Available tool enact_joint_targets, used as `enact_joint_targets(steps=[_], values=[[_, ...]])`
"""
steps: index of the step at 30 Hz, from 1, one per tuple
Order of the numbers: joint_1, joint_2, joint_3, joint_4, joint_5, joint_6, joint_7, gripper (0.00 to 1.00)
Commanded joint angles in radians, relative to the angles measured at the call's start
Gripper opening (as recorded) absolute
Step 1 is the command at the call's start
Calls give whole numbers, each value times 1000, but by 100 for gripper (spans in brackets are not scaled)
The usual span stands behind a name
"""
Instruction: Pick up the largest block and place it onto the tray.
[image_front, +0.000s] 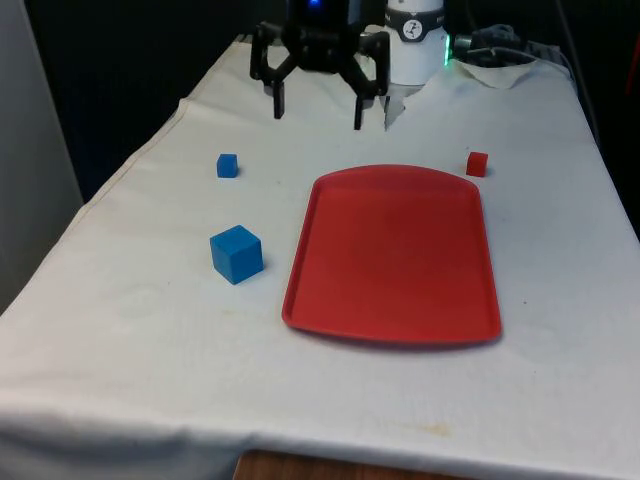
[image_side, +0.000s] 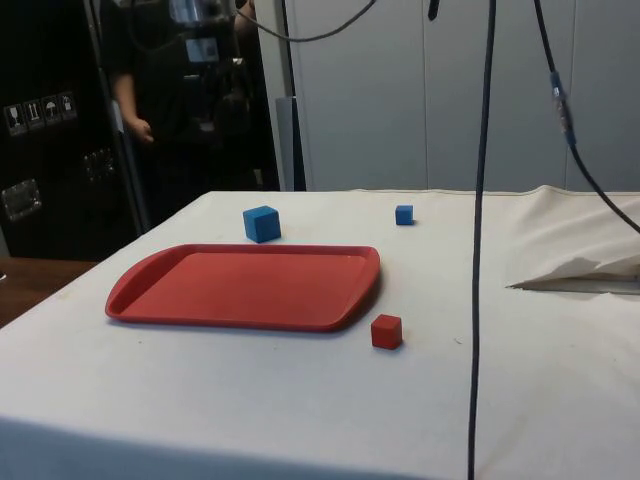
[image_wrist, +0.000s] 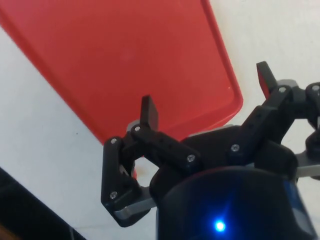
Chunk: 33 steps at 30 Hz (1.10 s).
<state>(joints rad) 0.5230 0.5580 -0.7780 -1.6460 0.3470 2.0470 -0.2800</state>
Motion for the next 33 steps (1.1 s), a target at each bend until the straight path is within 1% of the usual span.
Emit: enact_joint_targets(steps=[1,5,6,7,9,10,12,14,15,16,17,23,24,25,27,31,32,33], values=[[-10,7,-1,0,10,8,-13,100],[-16,25,-16,6,23,7,-29,100],[-6,20,-21,0,17,3,-23,100],[-18,30,-19,8,27,7,-32,100],[-23,38,-23,11,37,12,-40,100],[-29,47,-26,14,51,16,-48,100],[-35,59,-31,18,72,23,-60,100],[-38,72,-36,21,96,31,-74,100],[-26,69,-47,14,90,30,-71,100],[-39,78,-39,22,109,38,-83,100],[-41,92,-46,23,131,50,-99,100],[-47,133,-63,19,191,89,-144,100],[-39,134,-72,18,189,80,-140,100],[-47,139,-66,19,199,95,-150,100],[-48,157,-75,15,221,118,-168,100],[-48,175,-83,8,241,150,-182,100],[-45,176,-86,8,238,140,-178,100],[-47,181,-84,2,247,166,-184,100]])
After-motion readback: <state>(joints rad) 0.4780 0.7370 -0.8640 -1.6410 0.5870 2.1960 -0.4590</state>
